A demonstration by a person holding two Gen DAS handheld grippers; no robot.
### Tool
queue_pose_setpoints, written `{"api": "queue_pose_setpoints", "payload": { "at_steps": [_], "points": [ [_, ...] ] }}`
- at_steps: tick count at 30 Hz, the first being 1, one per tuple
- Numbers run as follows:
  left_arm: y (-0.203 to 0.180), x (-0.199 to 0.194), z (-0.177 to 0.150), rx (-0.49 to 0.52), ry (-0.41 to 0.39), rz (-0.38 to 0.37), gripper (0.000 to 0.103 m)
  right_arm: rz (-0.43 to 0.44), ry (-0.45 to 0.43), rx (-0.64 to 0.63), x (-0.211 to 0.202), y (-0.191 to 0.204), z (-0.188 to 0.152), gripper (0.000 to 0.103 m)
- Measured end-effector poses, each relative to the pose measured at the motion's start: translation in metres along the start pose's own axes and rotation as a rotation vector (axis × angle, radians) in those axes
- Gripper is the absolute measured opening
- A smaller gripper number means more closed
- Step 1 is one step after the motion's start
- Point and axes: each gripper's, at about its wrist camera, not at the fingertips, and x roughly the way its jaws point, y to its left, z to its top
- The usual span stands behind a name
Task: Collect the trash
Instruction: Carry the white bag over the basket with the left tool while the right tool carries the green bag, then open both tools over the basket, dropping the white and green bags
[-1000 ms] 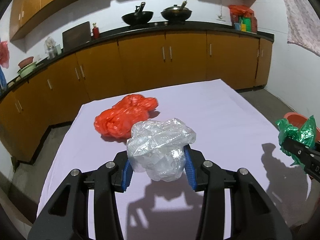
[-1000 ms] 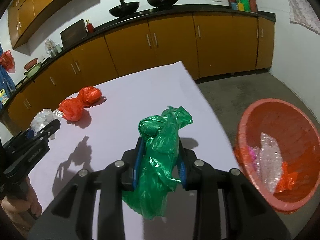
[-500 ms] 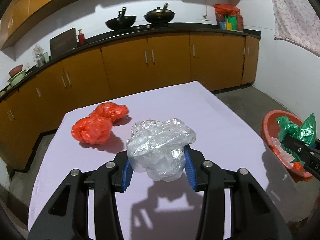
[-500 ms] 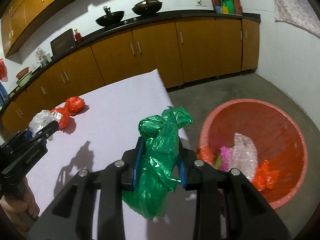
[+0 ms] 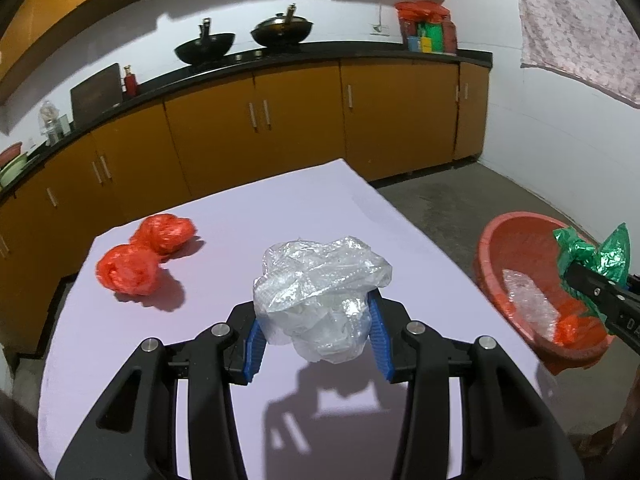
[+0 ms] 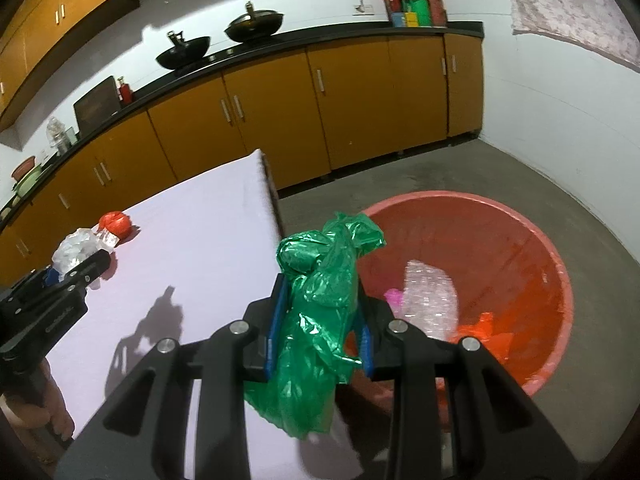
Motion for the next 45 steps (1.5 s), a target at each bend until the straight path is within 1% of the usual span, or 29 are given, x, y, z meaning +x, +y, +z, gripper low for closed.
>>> {"api": "queue_pose_setpoints", "payload": {
  "at_steps": [5,9,17,25,33,45],
  "points": [
    [-0.023,0.003,0.001,0.012,0.011,-0.045,0.044,-0.037,-0.012,0.014,-0.005,-0.022,0.0,0.031],
    [-0.044,0.005,0.004,0.018,0.017,-0.091,0.044,-0.066,-0.022,0.028,-0.008,-0.042,0.003,0.031],
    [-0.091,0.008,0.01,0.064,0.016,-0.197,0.044,-0.106,-0.033,0.057,-0.009,-0.075,0.007,0.031],
    [-0.126,0.021,0.013,0.083,0.055,-0.287,0.044,-0.132,-0.043,0.092,-0.008,-0.104,0.012,0.031],
    [-0.152,0.036,0.014,0.107,0.096,-0.331,0.044,-0.138,-0.048,0.114,-0.005,-0.121,0.012,0.031],
    [-0.175,0.045,0.013,0.14,0.129,-0.359,0.044,-0.123,-0.062,0.125,-0.003,-0.13,0.014,0.031]
  ]
}}
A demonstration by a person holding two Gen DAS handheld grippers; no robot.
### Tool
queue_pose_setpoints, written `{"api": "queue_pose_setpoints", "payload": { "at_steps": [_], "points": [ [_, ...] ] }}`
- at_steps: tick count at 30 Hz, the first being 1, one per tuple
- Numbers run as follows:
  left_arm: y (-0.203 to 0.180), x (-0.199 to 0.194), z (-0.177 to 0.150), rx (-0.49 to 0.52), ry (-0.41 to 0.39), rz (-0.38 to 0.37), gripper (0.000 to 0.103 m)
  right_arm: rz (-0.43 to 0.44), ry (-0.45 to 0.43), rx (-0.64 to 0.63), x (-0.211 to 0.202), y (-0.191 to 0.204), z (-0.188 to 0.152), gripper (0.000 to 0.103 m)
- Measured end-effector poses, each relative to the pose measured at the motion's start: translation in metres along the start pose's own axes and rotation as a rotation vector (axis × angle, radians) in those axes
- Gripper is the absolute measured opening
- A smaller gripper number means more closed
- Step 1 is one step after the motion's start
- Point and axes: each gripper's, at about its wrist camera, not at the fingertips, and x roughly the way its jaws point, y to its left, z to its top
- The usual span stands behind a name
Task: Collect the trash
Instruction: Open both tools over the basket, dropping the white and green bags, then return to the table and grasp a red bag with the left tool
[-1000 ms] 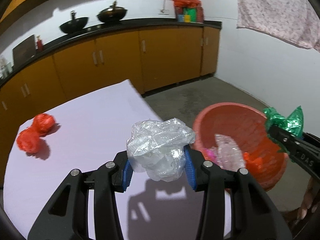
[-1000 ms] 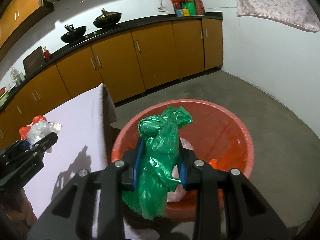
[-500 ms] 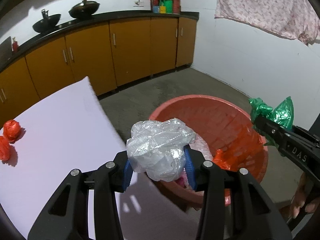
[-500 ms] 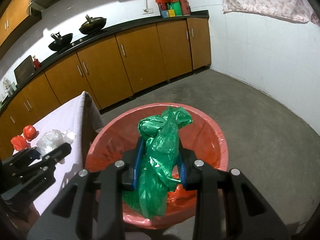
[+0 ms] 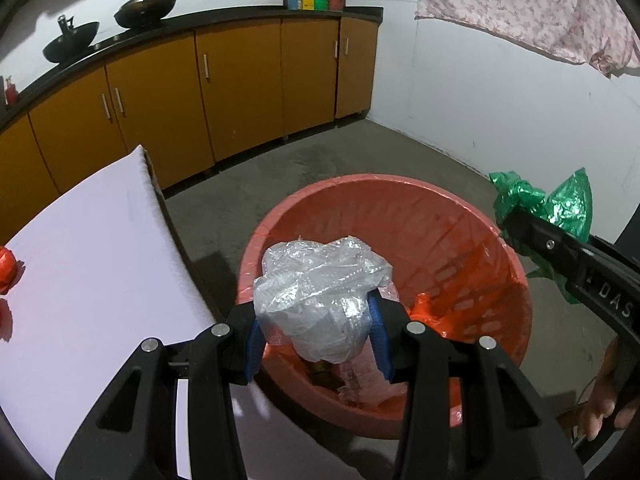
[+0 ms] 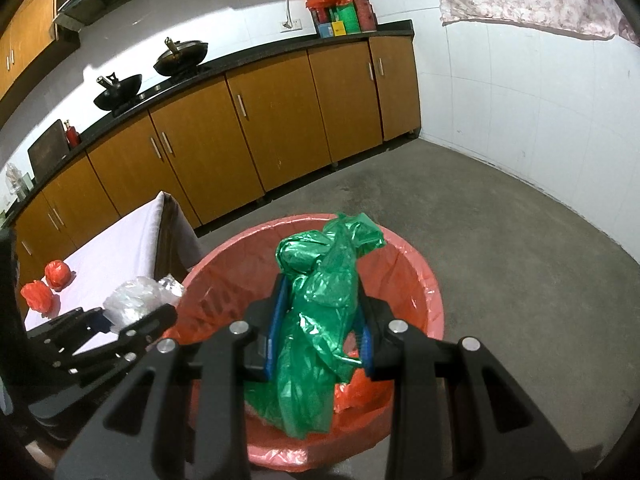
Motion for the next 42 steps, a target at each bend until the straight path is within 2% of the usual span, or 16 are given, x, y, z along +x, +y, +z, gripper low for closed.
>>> {"api": "queue_pose_setpoints", "payload": {
  "at_steps": [11,13,15,17,23,27,31,34,38,42],
  "points": [
    [-0.008,0.008,0.002,0.007,0.016,-0.008,0.044,0.013,-0.001,0.009,0.001,-0.006,0.0,0.031],
    [-0.008,0.01,0.003,0.001,0.017,-0.008,0.049,0.028,-0.006,0.011,0.0,-0.006,0.001,0.034],
    [-0.007,0.01,0.003,-0.007,0.02,-0.014,0.061,0.037,-0.014,0.017,-0.001,-0.007,0.004,0.036],
    [-0.006,0.009,0.003,-0.013,0.015,-0.016,0.066,0.045,-0.022,0.03,-0.003,-0.01,0.004,0.048],
    [0.0,0.006,0.001,-0.04,0.014,-0.008,0.071,0.037,-0.024,0.045,-0.006,-0.016,0.003,0.05],
    [0.011,-0.002,-0.001,-0.06,-0.002,0.023,0.076,0.02,-0.023,0.052,-0.008,-0.018,0.002,0.054],
    [0.037,-0.016,-0.007,-0.09,-0.025,0.1,0.084,0.018,-0.025,0.036,-0.009,-0.01,0.0,0.06],
    [0.07,-0.03,-0.013,-0.123,-0.051,0.194,0.088,0.03,-0.033,0.007,-0.011,0.002,0.0,0.066],
    [0.13,-0.055,-0.024,-0.209,-0.084,0.356,0.095,0.063,-0.035,-0.038,-0.012,0.027,-0.002,0.073],
    [0.204,-0.077,-0.037,-0.307,-0.086,0.542,0.098,0.111,-0.023,-0.083,-0.009,0.061,-0.005,0.077]
  ]
}}
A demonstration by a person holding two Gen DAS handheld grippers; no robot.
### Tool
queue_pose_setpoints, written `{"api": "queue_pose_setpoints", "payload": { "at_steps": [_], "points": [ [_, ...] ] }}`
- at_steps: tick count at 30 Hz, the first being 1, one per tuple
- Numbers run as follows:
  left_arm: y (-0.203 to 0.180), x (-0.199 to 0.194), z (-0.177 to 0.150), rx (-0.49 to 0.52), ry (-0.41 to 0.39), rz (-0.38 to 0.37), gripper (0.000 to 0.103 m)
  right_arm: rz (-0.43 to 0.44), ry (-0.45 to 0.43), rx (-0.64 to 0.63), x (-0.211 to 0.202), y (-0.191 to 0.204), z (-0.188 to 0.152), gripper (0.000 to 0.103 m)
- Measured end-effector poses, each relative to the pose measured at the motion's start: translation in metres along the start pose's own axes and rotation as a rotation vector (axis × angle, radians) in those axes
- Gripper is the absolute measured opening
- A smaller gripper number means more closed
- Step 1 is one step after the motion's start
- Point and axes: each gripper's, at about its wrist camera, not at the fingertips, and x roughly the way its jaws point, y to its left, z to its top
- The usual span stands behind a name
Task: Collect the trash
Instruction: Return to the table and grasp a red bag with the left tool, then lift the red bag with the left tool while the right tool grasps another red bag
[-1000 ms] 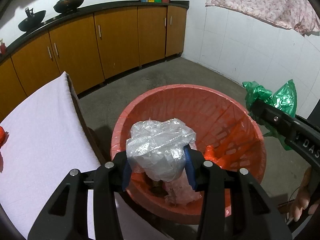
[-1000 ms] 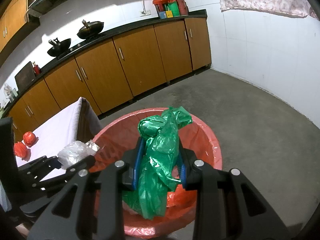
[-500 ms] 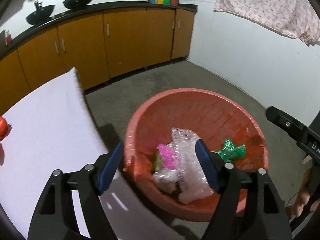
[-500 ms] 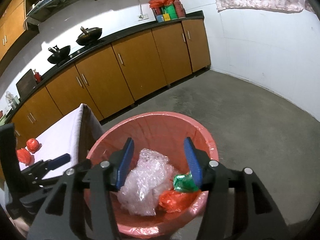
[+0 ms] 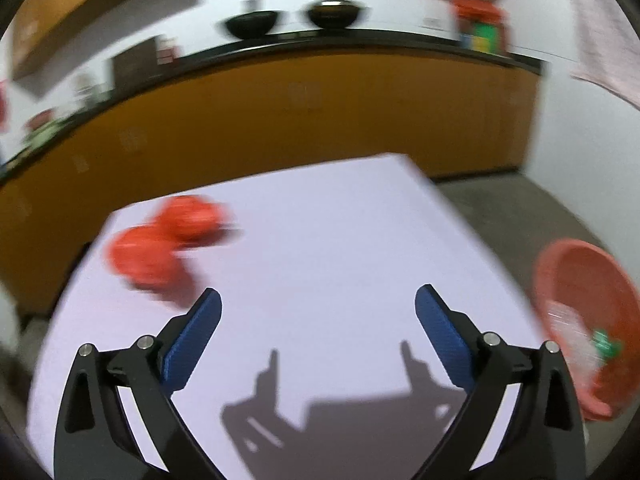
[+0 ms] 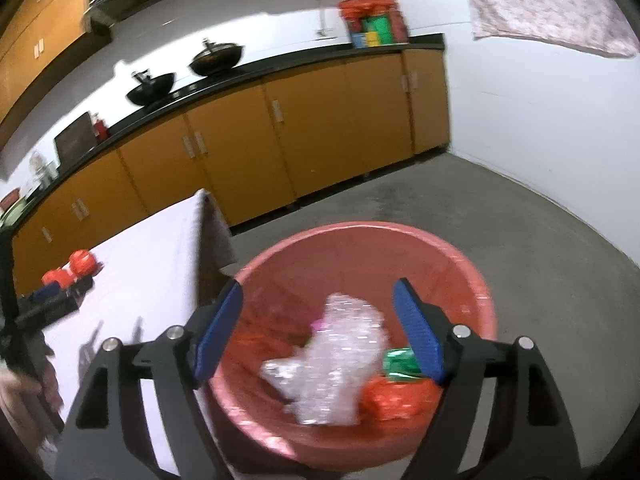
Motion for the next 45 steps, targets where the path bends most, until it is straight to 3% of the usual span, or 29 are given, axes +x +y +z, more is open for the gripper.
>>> {"api": "queue_pose_setpoints", "payload": {
  "at_steps": [3,7,12,17,19,20,21,24,32,42,45],
  "points": [
    [0.064,0.015,0.008,-0.111,0.019,0.122,0.098,0.038,0.015,-0.029,0.007,0.025,-0.002,0.078],
    [0.115,0.026,0.022,-0.217,0.006,0.192,0.098,0.079,0.049,-0.079,0.022,0.064,-0.006,0.078],
    [0.125,0.055,0.036,-0.203,0.035,0.22,0.099,0.113,0.072,-0.124,0.034,0.106,-0.01,0.078],
    [0.137,0.083,0.026,-0.209,0.105,0.179,0.099,0.132,0.079,-0.175,0.041,0.139,-0.01,0.078],
    [0.141,0.085,0.017,-0.201,0.124,0.165,0.087,0.139,0.082,-0.191,0.044,0.151,-0.009,0.078],
    [0.143,0.087,0.014,-0.198,0.138,0.147,0.062,0.143,0.084,-0.198,0.045,0.156,-0.008,0.078],
    [0.145,0.089,0.011,-0.2,0.155,0.125,0.044,0.148,0.084,-0.207,0.046,0.162,-0.008,0.078],
    [0.155,0.087,0.001,-0.219,0.163,0.083,0.027,0.162,0.086,-0.233,0.048,0.178,-0.01,0.078],
    [0.185,0.058,-0.016,-0.175,0.098,0.052,0.018,0.227,0.107,-0.284,0.06,0.228,-0.017,0.078],
    [0.238,0.035,-0.015,-0.191,0.03,0.054,0.018,0.359,0.117,-0.379,0.108,0.34,-0.013,0.078],
    [0.258,0.031,-0.013,-0.215,0.018,0.068,0.018,0.374,0.111,-0.4,0.13,0.374,-0.009,0.087]
  ]
}}
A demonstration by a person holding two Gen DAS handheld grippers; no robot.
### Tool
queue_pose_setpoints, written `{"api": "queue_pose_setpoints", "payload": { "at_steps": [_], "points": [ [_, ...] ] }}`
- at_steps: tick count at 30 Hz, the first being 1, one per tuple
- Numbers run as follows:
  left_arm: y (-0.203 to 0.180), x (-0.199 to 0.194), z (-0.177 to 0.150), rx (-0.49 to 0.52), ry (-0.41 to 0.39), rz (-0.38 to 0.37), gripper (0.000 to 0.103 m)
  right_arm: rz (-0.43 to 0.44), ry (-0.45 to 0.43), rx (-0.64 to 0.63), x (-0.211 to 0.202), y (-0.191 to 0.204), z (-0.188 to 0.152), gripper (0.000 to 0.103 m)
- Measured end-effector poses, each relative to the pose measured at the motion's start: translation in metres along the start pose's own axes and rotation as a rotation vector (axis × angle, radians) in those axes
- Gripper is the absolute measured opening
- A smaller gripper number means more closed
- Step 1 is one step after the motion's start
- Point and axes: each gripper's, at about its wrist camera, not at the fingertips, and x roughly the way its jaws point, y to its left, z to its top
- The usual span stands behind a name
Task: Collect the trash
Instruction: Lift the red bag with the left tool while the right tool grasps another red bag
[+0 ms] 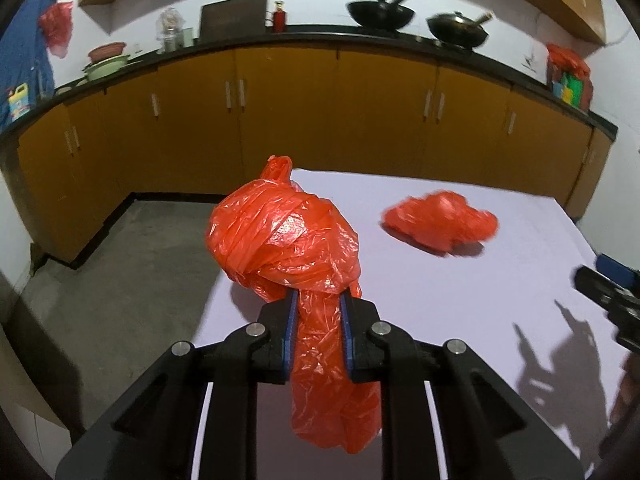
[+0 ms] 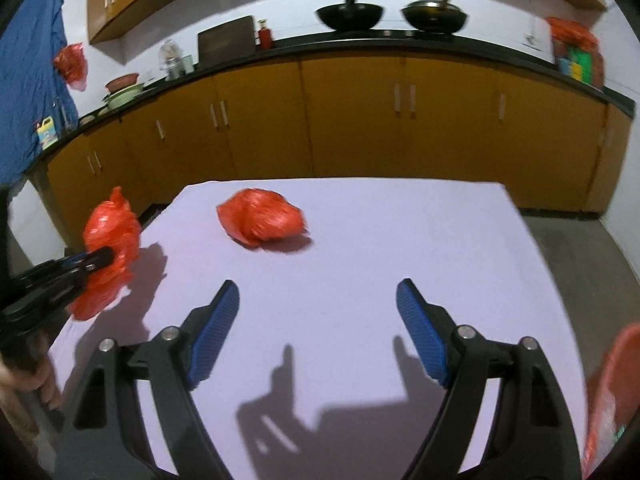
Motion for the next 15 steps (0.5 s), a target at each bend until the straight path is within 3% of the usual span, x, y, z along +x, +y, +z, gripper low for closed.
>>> {"api": "queue_pose_setpoints", "payload": {
  "at_steps": [2,5,10,15],
  "points": [
    [0.016,0.001,0.004,-0.025,-0.004,0.015,0.018,0.002,-0.015,-0.005,0.019,0.011,0.012,0.095],
    [0.034,0.008,0.007,-0.051,-0.001,0.043,0.018,0.002,-0.014,-0.014,0.054,0.025,0.033,0.098],
    [0.052,0.017,0.011,-0.076,0.01,0.075,0.018,0.007,0.039,-0.101,0.112,0.051,0.063,0.099],
    [0.057,0.026,0.014,-0.082,0.026,0.09,0.018,0.023,0.136,-0.184,0.149,0.069,0.066,0.099]
  ]
}}
